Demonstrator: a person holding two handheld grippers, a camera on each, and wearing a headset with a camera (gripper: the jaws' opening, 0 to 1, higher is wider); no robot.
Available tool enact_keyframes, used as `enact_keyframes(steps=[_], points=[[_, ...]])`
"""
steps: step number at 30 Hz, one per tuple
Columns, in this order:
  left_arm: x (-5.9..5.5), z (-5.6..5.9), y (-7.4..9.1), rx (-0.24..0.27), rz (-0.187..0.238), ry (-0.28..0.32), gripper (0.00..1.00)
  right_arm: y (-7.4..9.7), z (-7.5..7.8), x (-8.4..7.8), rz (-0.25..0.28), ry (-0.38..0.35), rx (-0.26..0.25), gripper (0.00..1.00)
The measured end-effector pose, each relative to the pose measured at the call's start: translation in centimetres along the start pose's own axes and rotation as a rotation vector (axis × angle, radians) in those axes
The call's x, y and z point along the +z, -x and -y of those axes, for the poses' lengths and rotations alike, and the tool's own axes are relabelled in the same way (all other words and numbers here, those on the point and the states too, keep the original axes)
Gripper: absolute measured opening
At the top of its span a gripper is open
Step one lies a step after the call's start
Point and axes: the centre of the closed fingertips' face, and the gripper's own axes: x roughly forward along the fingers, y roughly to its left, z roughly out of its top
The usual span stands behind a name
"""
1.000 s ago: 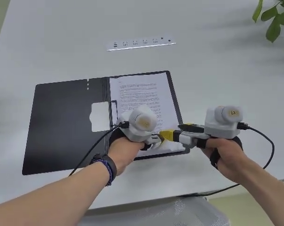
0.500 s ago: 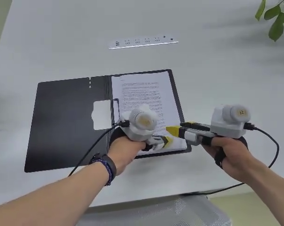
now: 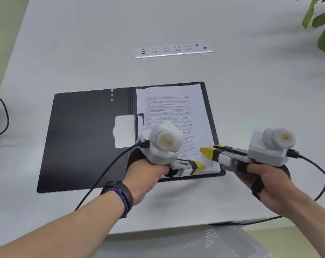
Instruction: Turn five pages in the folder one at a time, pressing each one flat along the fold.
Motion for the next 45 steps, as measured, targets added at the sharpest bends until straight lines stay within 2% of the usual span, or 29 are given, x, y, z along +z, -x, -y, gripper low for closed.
enact_keyframes(steps=[4,9,12,18,24,32,35,45], points=[[0.0,0.0,0.9,0.009,0.003,-0.008,0.70,-0.1,-0.3,0.9,0.069,-0.054,0.009,0.02],[0.1,-0.6,2.3,0.034,0.015,-0.007,0.71,-0.4,-0.9,0.9,0.064,-0.044,0.026,0.00],[0.1,-1.3,3.4,0.056,0.029,0.016,0.72,-0.4,-1.3,1.1,0.063,-0.043,0.037,0.00],[-0.3,-2.9,5.9,0.105,0.051,0.040,0.73,-0.5,-2.1,1.7,0.054,-0.028,0.053,0.00],[-0.9,-4.6,8.5,0.154,0.076,0.079,0.73,-0.9,-3.6,2.5,0.064,-0.023,0.075,0.00],[-2.0,-6.4,12.1,0.217,0.100,0.108,0.74,-2.6,-6.0,3.1,0.067,-0.010,0.123,0.00],[-2.5,-7.0,13.4,0.238,0.106,0.122,0.74,-3.5,-7.3,3.2,0.064,-0.004,0.143,0.00],[-3.8,-7.9,16.4,0.281,0.127,0.137,0.75,-6.1,-11.3,3.6,0.053,0.030,0.211,0.00]])
